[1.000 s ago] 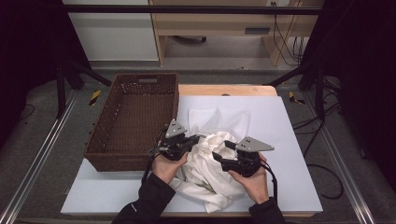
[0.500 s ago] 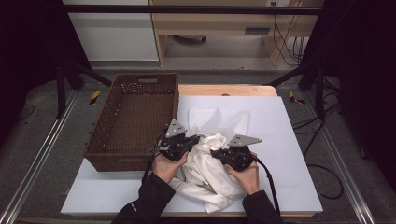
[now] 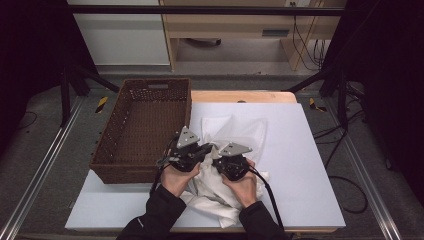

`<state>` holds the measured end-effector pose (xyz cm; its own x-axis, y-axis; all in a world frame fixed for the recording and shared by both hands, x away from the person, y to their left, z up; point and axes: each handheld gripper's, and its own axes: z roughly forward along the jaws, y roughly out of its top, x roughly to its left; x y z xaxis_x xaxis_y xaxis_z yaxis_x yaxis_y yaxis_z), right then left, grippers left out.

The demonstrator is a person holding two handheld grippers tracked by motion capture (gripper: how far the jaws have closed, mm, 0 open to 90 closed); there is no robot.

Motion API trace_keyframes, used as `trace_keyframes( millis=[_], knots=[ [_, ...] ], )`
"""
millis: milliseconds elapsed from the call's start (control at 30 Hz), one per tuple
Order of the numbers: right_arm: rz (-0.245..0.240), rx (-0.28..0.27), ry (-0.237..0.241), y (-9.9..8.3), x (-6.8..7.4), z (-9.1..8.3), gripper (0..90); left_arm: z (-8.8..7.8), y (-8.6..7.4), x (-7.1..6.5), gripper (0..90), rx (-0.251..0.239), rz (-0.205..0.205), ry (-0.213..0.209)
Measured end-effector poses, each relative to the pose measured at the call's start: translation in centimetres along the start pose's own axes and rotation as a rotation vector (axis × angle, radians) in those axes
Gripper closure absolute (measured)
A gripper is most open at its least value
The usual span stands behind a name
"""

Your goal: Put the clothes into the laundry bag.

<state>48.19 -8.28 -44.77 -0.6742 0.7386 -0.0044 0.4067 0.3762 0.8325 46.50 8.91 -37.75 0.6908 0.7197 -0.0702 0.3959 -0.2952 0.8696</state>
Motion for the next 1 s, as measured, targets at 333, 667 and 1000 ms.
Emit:
trace_keyframes(
  millis=[333,667,1000],
  knots=[
    [0.100,-0.102,0.113,-0.8,-1.8,-2.3,66.1,0.4,-0.7,1.0,89.4,-0.007,-0.041,-0.013],
    [0.123,-0.082,-0.013,-2.9,-6.5,-5.5,41.1,0.5,-0.7,0.7,89.4,-0.002,-0.032,-0.019],
    [0.078,-0.082,0.145,-2.7,-4.4,-5.1,78.4,0.3,-0.8,1.2,89.4,0.001,-0.039,-0.010]
  ],
)
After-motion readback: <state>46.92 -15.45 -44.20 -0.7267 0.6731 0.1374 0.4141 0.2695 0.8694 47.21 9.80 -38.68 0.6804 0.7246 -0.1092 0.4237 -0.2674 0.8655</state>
